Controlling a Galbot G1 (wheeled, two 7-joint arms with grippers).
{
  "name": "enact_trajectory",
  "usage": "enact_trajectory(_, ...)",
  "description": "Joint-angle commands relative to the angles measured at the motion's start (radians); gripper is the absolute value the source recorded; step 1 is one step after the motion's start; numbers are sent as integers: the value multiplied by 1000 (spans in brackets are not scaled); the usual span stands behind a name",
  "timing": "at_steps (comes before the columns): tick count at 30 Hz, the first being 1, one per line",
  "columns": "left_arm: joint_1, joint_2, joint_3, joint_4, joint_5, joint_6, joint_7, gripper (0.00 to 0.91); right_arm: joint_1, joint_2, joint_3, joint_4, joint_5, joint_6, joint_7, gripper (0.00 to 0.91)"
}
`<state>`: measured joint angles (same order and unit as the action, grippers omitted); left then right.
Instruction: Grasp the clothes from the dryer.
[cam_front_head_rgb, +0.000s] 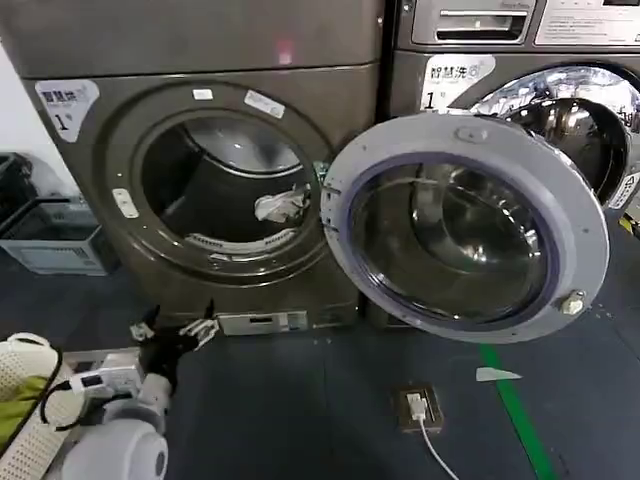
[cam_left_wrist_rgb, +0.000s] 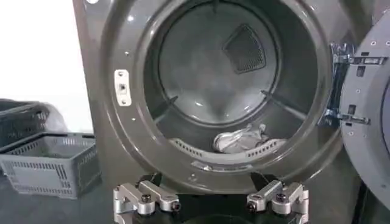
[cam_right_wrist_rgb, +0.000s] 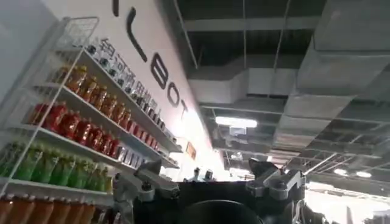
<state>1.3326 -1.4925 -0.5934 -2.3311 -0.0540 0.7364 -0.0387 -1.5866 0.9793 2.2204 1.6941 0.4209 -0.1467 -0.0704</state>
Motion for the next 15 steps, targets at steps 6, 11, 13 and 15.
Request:
enact_trajectory(6, 3, 0, 1, 0, 6, 49, 4, 907, -3, 3, 2, -4, 5, 12, 5, 907)
enact_trajectory(11, 3, 0, 2, -1, 6, 49, 4, 907, -3, 3, 3, -1, 5, 11, 6, 907)
enact_trajectory(13, 3, 0, 2, 0, 5, 49, 5, 907, -3, 3, 2, 0, 5, 11, 6, 907)
enact_trajectory(15, 2, 1, 3, 1, 6, 49, 8, 907, -3, 3, 1, 1, 5, 11, 6, 907)
